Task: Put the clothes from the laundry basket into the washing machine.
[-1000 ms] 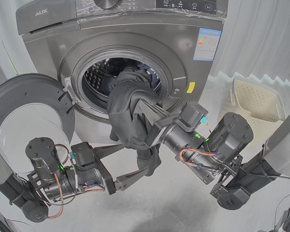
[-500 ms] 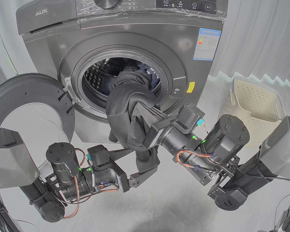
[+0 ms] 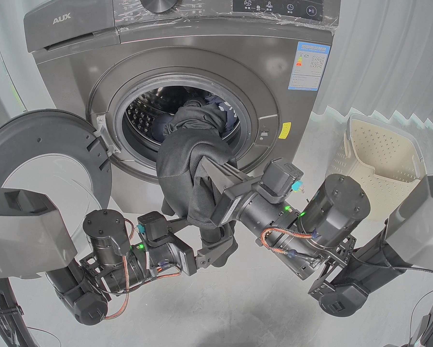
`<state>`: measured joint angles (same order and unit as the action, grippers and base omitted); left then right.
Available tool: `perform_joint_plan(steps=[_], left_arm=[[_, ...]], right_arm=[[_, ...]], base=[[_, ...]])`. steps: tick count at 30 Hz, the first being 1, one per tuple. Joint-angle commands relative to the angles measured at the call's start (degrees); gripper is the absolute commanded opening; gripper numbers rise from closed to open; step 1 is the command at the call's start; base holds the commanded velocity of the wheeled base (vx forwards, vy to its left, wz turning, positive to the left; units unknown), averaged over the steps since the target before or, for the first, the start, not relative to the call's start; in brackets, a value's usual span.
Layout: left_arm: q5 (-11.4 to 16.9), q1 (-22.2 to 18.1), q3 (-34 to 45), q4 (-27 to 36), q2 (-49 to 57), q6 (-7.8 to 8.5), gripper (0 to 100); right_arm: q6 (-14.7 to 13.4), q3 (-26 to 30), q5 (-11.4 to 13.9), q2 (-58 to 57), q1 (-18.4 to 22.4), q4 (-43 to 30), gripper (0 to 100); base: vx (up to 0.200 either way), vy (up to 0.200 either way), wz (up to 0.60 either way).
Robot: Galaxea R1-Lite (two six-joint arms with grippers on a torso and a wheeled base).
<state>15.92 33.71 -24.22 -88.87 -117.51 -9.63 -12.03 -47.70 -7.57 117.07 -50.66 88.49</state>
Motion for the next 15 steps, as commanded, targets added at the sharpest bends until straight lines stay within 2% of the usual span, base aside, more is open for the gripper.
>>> perform_joint_plan(steps=[1, 7, 8, 9, 11, 15], left_arm=[[-0.3, -0.3, -0.8, 0.0, -1.5, 0.14, 100], [-0.5, -0.3, -1.6, -0.1, -1.5, 0.23, 100], [-1.2, -0.3, -1.8, -0.1, -1.5, 0.31, 100], [-1.9, -0.2, -1.8, -0.1, -1.6, 0.4, 0], [-2.8, -0.2, -2.0, -0.1, -1.9, 0.49, 0], [-2.8, -0.2, -2.0, -0.1, -2.2, 0.75, 0]], right_arm=[[0.0, 0.0, 0.0, 0.2, -0.1, 0.0, 0], [0.0, 0.0, -0.1, 0.3, -0.2, 0.0, 0], [0.0, 0.0, -0.1, 0.4, -0.2, 0.0, 0], [0.0, 0.0, -0.1, 0.4, -0.2, 0.0, 0], [0.0, 0.0, -0.1, 0.4, -0.2, 0.0, 0], [-0.1, 0.2, -0.1, 0.4, -0.1, 0.0, 0]], base=[[0.0, 0.0, 0.0], [0.0, 0.0, 0.0], [0.0, 0.0, 0.0], [0.0, 0.0, 0.0], [0.0, 0.0, 0.0], [0.0, 0.0, 0.0]])
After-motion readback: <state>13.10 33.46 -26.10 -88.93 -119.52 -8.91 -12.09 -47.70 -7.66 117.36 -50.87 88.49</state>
